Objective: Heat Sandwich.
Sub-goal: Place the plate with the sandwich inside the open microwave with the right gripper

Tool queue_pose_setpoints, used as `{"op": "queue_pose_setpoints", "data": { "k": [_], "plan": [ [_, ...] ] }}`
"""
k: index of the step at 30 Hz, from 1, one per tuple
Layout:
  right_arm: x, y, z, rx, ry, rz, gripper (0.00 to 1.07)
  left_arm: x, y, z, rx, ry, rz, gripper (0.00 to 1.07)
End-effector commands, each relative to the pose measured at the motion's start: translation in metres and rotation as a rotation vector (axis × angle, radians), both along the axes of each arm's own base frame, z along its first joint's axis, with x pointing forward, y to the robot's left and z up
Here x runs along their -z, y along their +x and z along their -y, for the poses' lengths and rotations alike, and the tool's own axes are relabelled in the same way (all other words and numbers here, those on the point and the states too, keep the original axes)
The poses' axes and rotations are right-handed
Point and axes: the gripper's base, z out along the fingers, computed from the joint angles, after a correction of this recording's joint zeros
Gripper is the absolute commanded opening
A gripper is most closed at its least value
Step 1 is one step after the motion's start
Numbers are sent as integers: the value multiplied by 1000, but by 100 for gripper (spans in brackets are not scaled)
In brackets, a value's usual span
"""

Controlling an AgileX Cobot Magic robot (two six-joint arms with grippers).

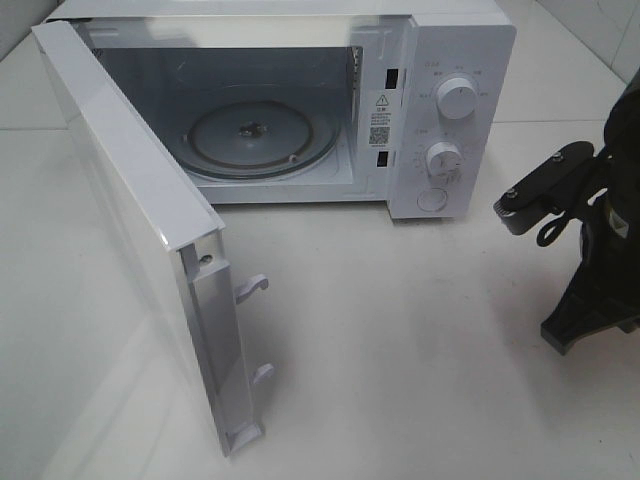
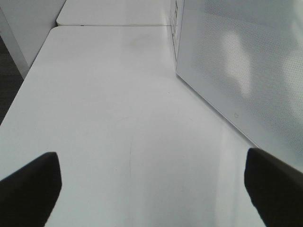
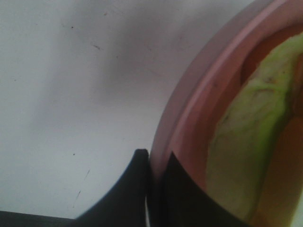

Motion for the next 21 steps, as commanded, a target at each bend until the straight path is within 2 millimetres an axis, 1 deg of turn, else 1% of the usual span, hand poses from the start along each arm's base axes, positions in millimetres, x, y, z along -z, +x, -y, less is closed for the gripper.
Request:
{"op": "queue_pose_setpoints", "data": {
  "k": [1,5,6,10,14,19,21],
  "plan": [
    [-5,-8,-9,-57,-34,5,1,-1,-3,0,-6,-5,31,101],
    [-8,-13,-16,-92,-40,4,1,-1,-3,0,-6,-5,31,101],
    [-10,-18,-21,-119,-41,6,1,-1,-3,0,-6,-5,31,101],
    [-13,-24,-28,-156,-41,12,1,-1,-3,0,-6,-5,31,101],
    [-19,-35,-41,-222,-32,30,1,-1,-3,0,-6,-5,31,101],
    [-19,-40,-46,-237,-39,27,2,-1,-3,0,-6,-5,31,101],
    [-19,-46,-52,-268,-39,25,2,-1,-3,0,-6,-5,31,101]
  ]
}}
